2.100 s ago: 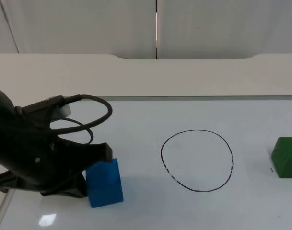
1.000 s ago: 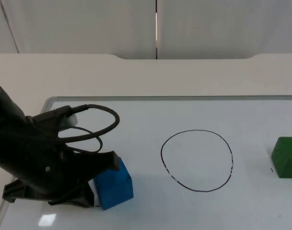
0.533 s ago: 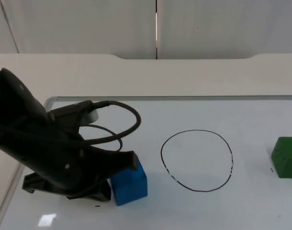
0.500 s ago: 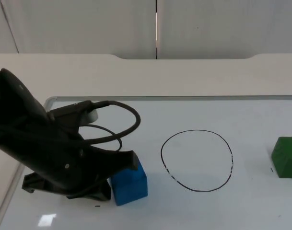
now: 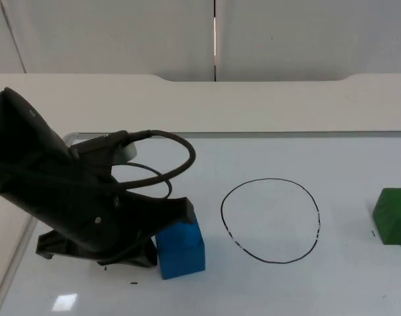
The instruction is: Push the two cubes into the marked area.
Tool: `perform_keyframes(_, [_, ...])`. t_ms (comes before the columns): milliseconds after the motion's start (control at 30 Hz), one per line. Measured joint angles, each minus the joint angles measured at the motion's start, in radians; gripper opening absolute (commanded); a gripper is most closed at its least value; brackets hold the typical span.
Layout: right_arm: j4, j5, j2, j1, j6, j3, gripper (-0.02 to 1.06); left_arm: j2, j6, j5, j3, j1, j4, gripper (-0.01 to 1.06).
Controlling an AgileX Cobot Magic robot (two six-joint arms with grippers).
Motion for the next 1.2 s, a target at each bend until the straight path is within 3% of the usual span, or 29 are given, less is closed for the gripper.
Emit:
perform_keyframes(800, [0.000, 0.000, 0.000, 0.000, -0.002, 0.000, 1.05, 0.000, 0.000, -0.029, -0.005, -0.021, -0.034, 0.00])
perform_keyframes(1200, [0.000, 0.000, 0.000, 0.000, -0.002, 0.000, 1.05, 0.000, 0.006, -0.022, -0.042, -0.074, -0.034, 0.00])
